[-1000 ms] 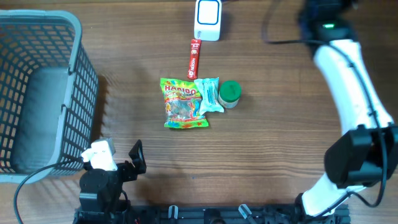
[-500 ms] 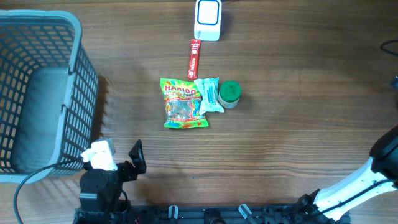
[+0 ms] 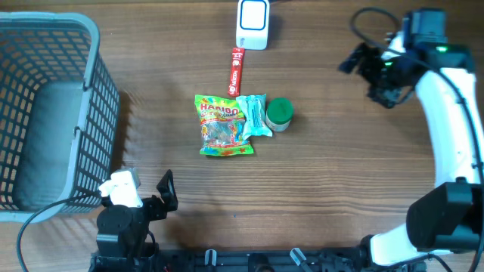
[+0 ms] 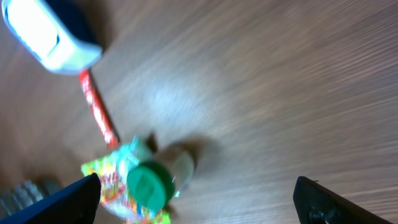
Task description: Scan the item barcode
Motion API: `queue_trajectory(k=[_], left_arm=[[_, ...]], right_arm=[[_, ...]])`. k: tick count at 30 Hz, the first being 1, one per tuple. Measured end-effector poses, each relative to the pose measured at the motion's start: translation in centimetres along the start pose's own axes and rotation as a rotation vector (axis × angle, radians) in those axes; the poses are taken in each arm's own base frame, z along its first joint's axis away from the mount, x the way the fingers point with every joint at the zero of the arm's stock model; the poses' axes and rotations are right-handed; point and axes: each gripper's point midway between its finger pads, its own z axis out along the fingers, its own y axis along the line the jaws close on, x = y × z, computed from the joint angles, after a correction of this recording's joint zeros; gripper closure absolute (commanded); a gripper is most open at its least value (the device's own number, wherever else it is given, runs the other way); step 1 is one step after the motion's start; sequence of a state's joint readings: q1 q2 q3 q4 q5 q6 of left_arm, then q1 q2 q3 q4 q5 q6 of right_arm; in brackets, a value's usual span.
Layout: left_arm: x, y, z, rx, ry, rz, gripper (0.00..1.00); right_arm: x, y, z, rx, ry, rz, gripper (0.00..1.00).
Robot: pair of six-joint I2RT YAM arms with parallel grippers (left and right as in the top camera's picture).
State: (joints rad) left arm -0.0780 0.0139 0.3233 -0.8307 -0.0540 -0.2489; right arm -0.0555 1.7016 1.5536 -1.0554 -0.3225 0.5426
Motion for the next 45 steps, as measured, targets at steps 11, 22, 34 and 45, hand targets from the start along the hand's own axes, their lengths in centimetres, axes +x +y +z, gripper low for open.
queue_trajectory(k=[11, 22, 34, 45], left_arm=[[0.0, 0.0, 0.0, 0.0, 0.0, 0.0, 0.0], [0.0, 0.0, 0.0, 0.0, 0.0, 0.0, 0.0], [0.0, 0.0, 0.0, 0.0, 0.0, 0.0, 0.0], [0.0, 0.0, 0.0, 0.0, 0.0, 0.0, 0.0]], right_arm=[[8.6, 8.0, 4.2, 0.043, 0.086, -0.228, 0.0], [11.1, 5.2, 11.8, 0.264, 0.174, 0.415, 0.0], [12.0, 4.1, 15.9, 0.297, 0.249, 0.264, 0.44], [6.4, 0.8, 11.6, 0.447, 0.262, -0.637, 0.38]])
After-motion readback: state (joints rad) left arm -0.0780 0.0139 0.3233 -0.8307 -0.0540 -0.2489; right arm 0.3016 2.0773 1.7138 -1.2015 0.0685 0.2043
